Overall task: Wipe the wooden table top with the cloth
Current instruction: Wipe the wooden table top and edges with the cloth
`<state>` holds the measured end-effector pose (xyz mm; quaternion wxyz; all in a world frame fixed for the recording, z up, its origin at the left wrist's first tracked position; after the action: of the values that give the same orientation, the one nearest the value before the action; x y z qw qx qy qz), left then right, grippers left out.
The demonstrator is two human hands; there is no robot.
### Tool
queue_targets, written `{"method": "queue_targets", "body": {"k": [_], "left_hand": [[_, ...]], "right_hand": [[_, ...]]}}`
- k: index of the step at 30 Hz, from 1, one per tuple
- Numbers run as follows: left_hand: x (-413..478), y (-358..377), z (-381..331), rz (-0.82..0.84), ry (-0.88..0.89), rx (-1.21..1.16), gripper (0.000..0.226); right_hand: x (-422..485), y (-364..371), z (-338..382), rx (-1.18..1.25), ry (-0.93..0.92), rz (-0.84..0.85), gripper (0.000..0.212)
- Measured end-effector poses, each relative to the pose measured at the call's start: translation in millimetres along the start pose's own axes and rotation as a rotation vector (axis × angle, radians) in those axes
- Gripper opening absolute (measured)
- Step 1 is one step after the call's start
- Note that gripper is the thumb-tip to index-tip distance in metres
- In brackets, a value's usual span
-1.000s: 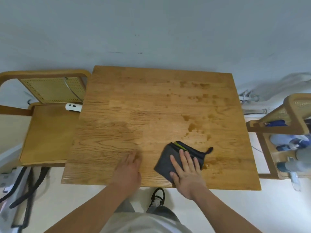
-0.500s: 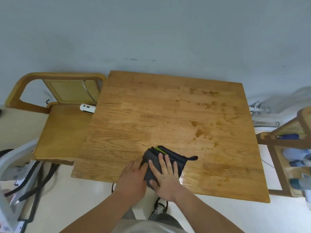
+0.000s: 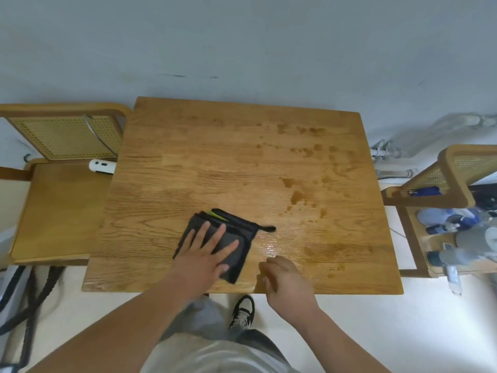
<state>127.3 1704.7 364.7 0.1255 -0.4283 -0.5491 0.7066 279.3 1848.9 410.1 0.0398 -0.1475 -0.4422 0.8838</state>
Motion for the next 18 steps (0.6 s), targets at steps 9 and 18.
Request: {"method": "queue_targets", "body": {"k": [9,18], "left_hand": [[-36.6,6.3,-6.8,0.006,-0.252,-0.245,0.059],[7.4,-17.0,42.4,0.014,-0.214,-0.128,0.055]], "right_hand": [[14.4,17.4,24.4,-0.044,0.062,0.068,0.032],[16.2,-7.5,5.5,0.204,0.245,0.017,0.036]]}}
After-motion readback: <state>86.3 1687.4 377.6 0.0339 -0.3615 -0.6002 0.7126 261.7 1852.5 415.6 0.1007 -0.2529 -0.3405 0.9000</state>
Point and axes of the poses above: each hand's wrist, its own x-axis towards the middle knuckle, its own y-axis out of the palm, z = x × y, the point moved 8 cm from there along x, towards the middle knuckle, and after that the axes turned 13 degrees about -y, right-handed, at the moved point
